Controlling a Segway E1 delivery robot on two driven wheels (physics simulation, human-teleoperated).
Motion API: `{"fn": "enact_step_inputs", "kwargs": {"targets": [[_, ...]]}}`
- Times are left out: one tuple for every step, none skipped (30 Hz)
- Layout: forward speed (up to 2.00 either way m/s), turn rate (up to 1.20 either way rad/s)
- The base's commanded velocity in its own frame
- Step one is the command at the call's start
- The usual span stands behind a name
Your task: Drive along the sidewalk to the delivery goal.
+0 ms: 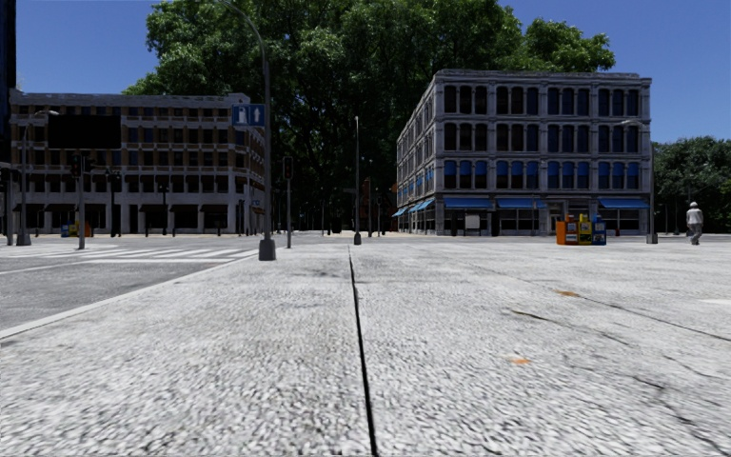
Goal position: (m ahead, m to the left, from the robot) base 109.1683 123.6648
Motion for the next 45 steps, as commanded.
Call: {"fn": "enact_step_inputs", "kwargs": {"targets": [[1.72,0.0],[1.74,0.0],[1.82,0.0],[2.0,0.0],[2.0,0.0],[2.0,0.0],[2.0,0.0],[2.0,0.0],[2.0,0.0],[2.0,0.0],[2.0,0.0],[2.0,0.0],[2.0,0.0],[2.0,0.0],[2.0,0.0],[2.0,0.0],[2.0,0.0],[2.0,0.0],[2.0,0.0],[2.0,0.0],[2.0,0.0],[2.0,0.0],[2.0,0.0],[2.0,0.0],[2.0,0.0],[2.0,0.0],[2.0,0.0],[2.0,0.0],[2.0,0.0],[2.0,0.0],[2.0,0.0],[2.0,0.0],[2.0,0.0],[2.0,0.0],[2.0,0.0],[2.0,0.0],[2.0,0.0],[2.0,0.0],[2.0,0.0],[2.0,0.0],[2.0,0.0],[2.0,0.0],[2.0,0.0],[2.0,0.0],[2.0,0.0]]}}
